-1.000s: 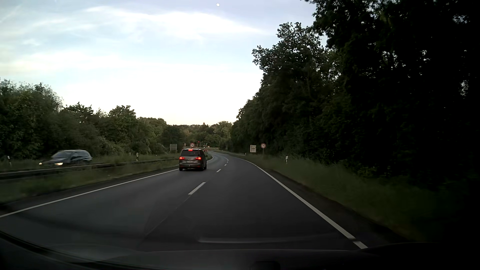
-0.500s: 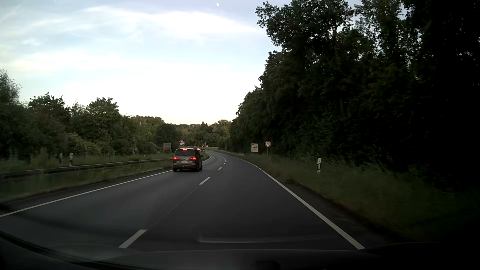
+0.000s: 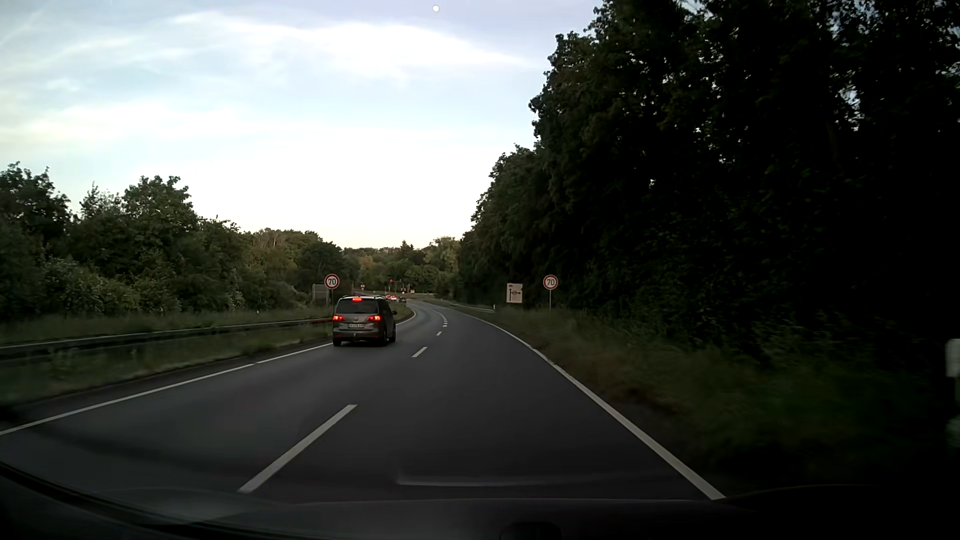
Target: Follow the waypoints while adhering to traffic rules and regulations
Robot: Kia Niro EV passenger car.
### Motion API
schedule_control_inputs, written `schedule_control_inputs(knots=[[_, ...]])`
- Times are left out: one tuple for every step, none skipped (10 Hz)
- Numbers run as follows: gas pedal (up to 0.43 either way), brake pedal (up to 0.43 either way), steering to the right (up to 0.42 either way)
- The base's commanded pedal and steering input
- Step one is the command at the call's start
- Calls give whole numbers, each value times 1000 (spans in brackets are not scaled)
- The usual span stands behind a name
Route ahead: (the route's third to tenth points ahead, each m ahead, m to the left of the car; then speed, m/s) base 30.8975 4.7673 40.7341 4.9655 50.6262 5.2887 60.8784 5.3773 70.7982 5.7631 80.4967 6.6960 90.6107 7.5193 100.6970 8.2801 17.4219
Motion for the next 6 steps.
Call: schedule_control_inputs(knots=[[0, 128, -2], [0, 128, -2], [0, 128, -2], [0, 140, -2], [0, 146, -2], [0, 159, -2]])
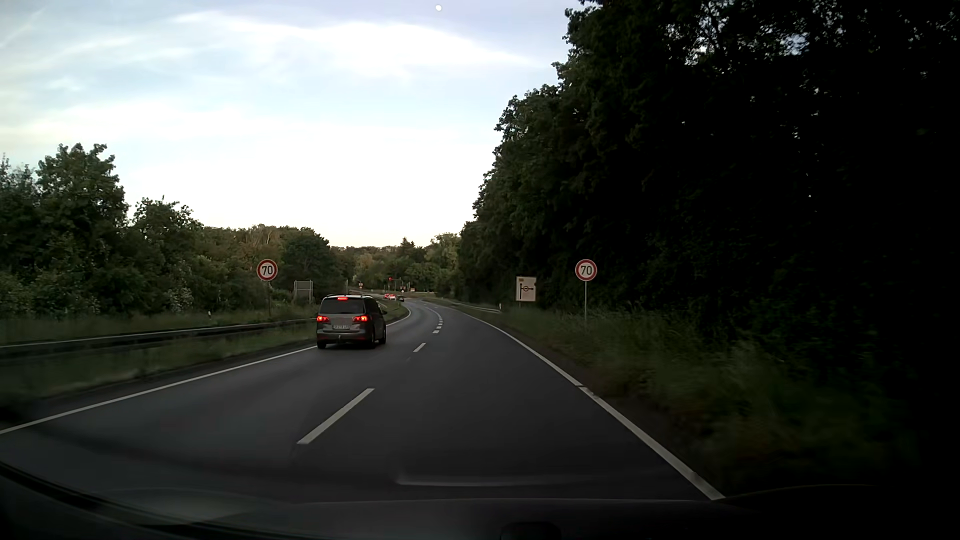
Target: Follow the waypoints while adhering to traffic rules and regulations
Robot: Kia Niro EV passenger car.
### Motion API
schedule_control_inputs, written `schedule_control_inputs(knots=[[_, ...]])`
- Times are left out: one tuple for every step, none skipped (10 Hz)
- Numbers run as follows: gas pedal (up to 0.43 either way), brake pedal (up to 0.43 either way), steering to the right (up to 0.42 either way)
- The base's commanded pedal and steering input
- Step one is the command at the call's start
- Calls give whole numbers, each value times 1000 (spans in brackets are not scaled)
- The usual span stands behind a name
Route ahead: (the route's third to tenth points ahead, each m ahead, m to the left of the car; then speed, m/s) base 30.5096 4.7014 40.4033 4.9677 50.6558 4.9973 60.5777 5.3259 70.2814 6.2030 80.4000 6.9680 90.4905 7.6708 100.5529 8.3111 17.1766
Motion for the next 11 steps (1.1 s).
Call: schedule_control_inputs(knots=[[0, 165, -2], [0, 171, -2], [0, 171, -3], [0, 171, -3], [0, 171, -4], [0, 177, -6], [0, 177, -8], [0, 177, -10], [0, 183, -10], [0, 183, -10], [0, 183, -10]])
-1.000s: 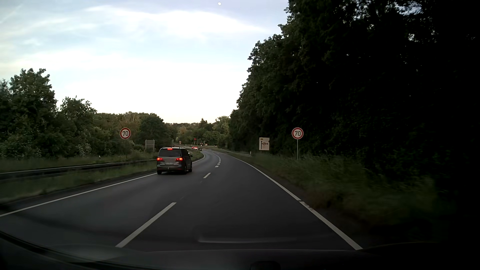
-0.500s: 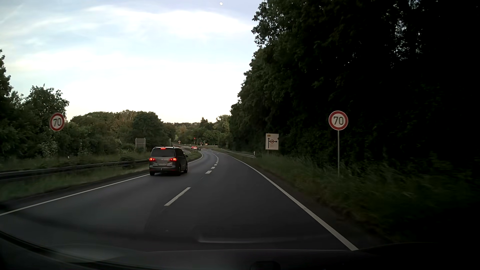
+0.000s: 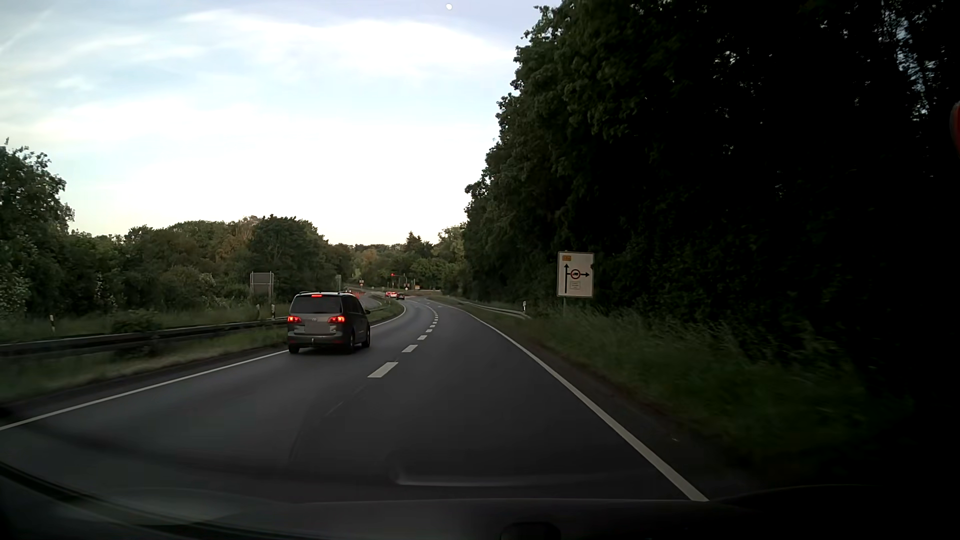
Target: Follow the waypoints while adhering to traffic rules and regulations
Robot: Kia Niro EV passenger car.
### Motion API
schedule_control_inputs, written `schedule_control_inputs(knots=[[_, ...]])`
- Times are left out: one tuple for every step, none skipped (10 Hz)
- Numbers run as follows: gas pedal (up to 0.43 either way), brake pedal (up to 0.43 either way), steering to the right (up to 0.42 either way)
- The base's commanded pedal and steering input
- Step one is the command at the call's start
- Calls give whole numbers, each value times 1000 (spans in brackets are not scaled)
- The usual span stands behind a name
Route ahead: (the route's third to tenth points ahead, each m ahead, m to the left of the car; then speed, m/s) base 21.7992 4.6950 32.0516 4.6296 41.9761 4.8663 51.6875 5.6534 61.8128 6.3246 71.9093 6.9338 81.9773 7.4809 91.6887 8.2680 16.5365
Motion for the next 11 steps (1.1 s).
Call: schedule_control_inputs(knots=[[0, 183, -10], [0, 183, -10], [0, 183, -9], [0, 177, -6], [0, 165, -4], [0, 159, -4], [0, 159, -5], [0, 159, -8], [0, 152, -11], [0, 152, -8], [0, 146, -7]])
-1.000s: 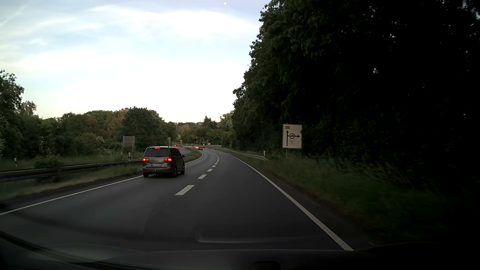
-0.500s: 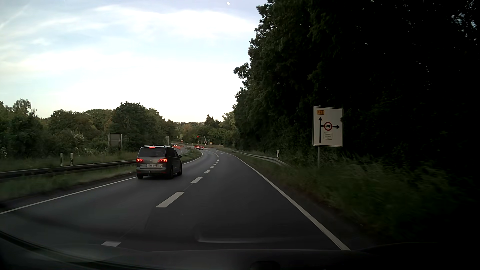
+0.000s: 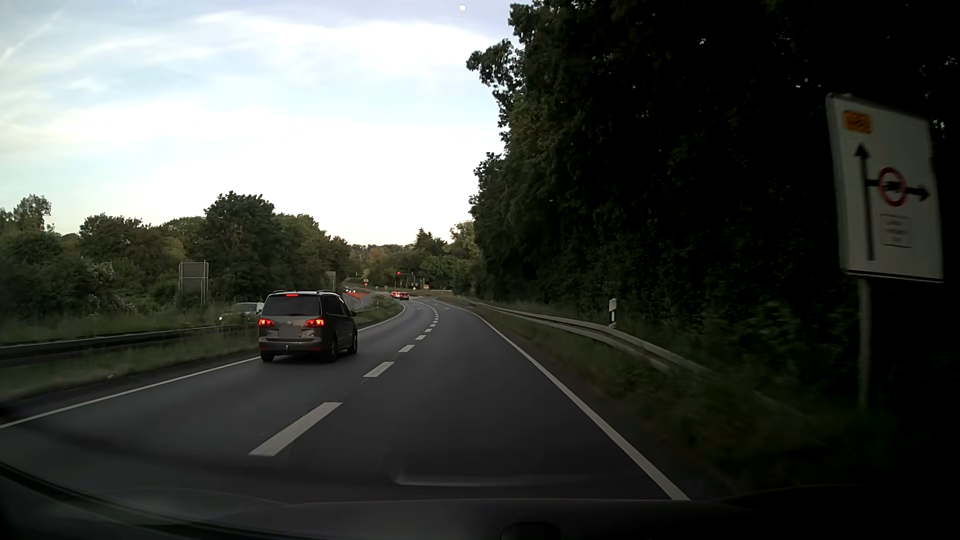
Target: Follow the waypoints while adhering to traffic rules and regulations
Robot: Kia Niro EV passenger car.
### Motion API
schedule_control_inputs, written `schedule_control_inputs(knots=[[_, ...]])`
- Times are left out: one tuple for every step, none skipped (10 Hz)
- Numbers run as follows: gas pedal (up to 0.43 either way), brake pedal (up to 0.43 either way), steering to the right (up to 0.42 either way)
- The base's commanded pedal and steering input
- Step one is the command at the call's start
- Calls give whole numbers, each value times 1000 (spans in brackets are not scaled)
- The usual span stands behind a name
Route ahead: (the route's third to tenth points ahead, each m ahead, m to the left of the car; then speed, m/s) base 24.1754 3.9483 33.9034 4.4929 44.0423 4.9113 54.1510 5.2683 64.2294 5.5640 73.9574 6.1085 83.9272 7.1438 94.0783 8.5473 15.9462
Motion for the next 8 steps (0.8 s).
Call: schedule_control_inputs(knots=[[0, 152, -6], [0, 152, -6], [0, 152, -7], [0, 146, -7], [0, 140, -7], [0, 134, -7], [0, 128, -8], [0, 122, -9]])
